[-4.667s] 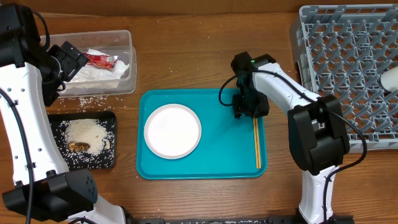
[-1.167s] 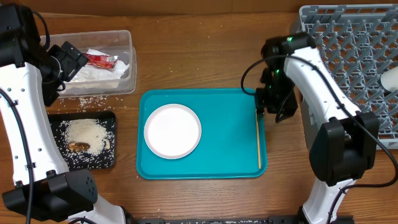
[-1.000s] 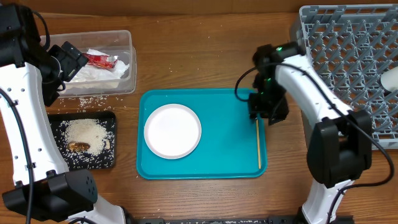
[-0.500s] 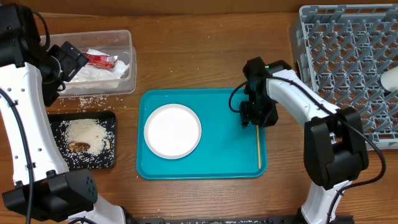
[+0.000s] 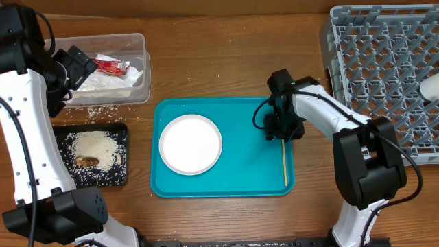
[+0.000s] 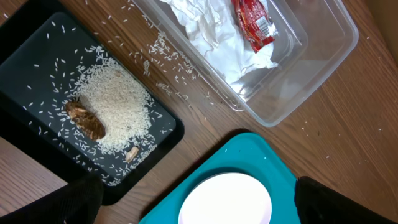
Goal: Sort waste into correct bins and load items into the dishwasher
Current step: 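Return the right gripper to the tray and grasp the second chopstick, then carry the second chopstick with the right gripper into the rack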
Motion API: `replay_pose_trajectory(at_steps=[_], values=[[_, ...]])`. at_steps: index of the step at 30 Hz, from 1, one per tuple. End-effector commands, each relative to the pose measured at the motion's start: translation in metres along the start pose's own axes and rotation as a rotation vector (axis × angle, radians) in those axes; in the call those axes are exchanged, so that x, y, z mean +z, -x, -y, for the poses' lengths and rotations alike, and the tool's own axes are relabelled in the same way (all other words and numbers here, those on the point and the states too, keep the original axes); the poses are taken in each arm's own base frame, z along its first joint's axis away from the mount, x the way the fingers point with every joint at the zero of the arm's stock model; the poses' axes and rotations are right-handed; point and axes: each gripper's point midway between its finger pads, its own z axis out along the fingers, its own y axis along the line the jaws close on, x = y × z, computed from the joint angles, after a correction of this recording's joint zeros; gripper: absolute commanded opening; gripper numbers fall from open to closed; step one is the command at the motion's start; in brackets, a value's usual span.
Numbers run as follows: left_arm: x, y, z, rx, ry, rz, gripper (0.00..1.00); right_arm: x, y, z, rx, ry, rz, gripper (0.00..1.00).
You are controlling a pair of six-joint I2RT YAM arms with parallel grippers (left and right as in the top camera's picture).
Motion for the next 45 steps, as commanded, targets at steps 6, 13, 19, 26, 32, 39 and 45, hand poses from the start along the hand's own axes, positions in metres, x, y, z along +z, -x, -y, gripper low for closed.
replay_pose_trajectory(at_steps=[6, 13, 19, 26, 32, 39, 45], values=[[0.005, -0.001, 0.003, -0.003, 0.004, -0.010, 1.00, 0.020, -0.012, 0.011, 0.137, -0.019, 0.021, 0.06], [0.005, -0.001, 0.003, -0.003, 0.004, -0.010, 1.00, -0.039, 0.019, -0.001, 0.089, 0.055, 0.073, 0.04], [0.005, -0.001, 0.003, -0.003, 0.004, -0.010, 1.00, -0.173, 0.088, 0.023, 0.011, 0.089, 0.361, 0.04], [0.005, -0.001, 0.003, -0.003, 0.004, -0.010, 1.00, -0.264, 0.132, 0.106, 0.012, 0.015, 0.662, 0.04], [0.005, -0.001, 0.003, -0.003, 0.004, -0.010, 1.00, -0.281, 0.142, 0.184, 0.079, -0.065, 0.764, 0.04], [0.005, -0.001, 0.003, -0.003, 0.004, -0.010, 1.00, -0.282, 0.146, 0.220, 0.062, -0.106, 0.807, 0.04], [0.005, -0.001, 0.003, -0.003, 0.004, -0.010, 1.00, -0.252, 0.155, 0.223, 0.031, -0.108, 0.779, 0.05]])
